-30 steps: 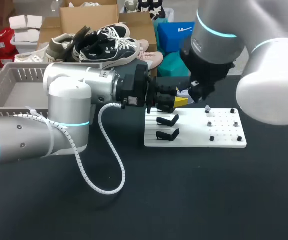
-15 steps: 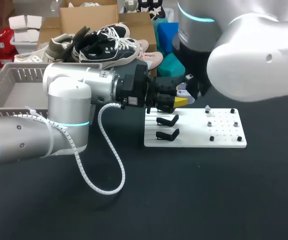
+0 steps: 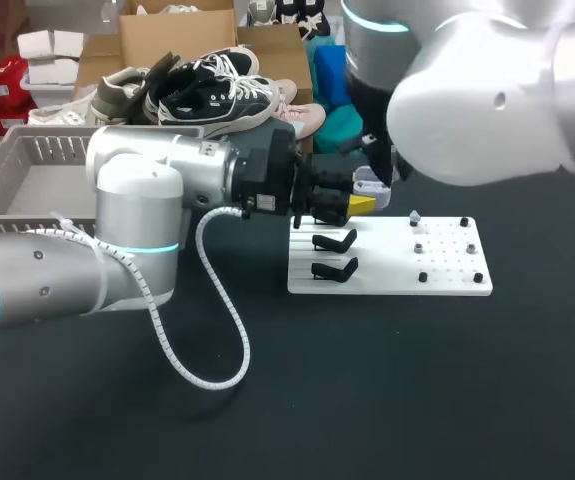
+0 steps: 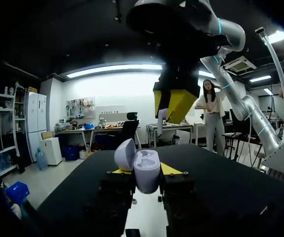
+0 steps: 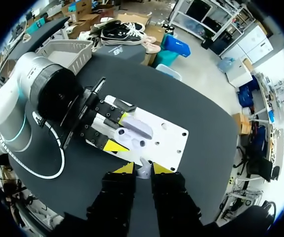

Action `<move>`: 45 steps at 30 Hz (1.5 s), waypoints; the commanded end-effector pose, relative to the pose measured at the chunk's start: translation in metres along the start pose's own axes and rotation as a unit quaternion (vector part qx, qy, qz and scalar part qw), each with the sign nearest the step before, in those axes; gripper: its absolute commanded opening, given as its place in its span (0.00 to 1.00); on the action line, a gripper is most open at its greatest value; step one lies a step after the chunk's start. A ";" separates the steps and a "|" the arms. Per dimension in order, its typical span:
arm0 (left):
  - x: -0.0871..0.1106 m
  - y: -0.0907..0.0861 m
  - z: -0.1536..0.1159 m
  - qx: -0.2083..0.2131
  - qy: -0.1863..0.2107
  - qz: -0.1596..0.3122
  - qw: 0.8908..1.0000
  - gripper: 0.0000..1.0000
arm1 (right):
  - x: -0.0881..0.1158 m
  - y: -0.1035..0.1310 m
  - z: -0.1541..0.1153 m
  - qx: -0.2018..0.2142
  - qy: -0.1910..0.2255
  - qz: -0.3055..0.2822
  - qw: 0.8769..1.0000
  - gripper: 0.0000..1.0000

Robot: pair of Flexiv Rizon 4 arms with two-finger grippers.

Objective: Pick up each earbud case from the left stands, insert the matching earbuds, close the lid, and place the case in the box.

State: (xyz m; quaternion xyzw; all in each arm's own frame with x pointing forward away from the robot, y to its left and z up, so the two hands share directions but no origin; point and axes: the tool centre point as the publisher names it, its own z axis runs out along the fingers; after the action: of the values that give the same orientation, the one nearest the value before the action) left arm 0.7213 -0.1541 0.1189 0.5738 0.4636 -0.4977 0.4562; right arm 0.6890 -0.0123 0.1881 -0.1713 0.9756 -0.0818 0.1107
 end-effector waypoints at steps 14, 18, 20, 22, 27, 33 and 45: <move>-0.004 -0.013 0.008 -0.027 0.023 0.025 0.999 0.00 | -0.012 -0.009 0.009 0.021 0.095 0.039 0.994 0.00; -0.004 -0.013 0.008 -0.031 0.023 0.025 0.999 0.00 | -0.005 -0.011 0.012 0.020 0.094 0.054 0.994 0.00; -0.004 -0.013 0.008 -0.031 0.023 0.025 0.999 0.00 | -0.005 -0.011 0.012 0.020 0.094 0.054 0.994 0.00; -0.004 -0.013 0.008 -0.031 0.023 0.025 0.999 0.00 | -0.005 -0.011 0.012 0.020 0.094 0.054 0.994 0.00; -0.004 -0.013 0.008 -0.031 0.023 0.025 0.999 0.00 | -0.005 -0.011 0.012 0.020 0.094 0.054 0.994 0.00; -0.004 -0.013 0.008 -0.031 0.023 0.025 0.999 0.00 | -0.005 -0.011 0.012 0.020 0.094 0.054 0.994 0.00; -0.004 -0.013 0.008 -0.031 0.023 0.025 0.999 0.00 | -0.009 -0.003 0.014 0.022 0.098 0.206 0.973 0.00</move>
State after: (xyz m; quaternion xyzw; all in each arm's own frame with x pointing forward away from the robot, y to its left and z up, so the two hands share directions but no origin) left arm 0.7081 -0.1607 0.1209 0.5827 0.4742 -0.4595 0.4737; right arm 0.7034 -0.0167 0.1784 0.0329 0.9945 -0.0941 0.0315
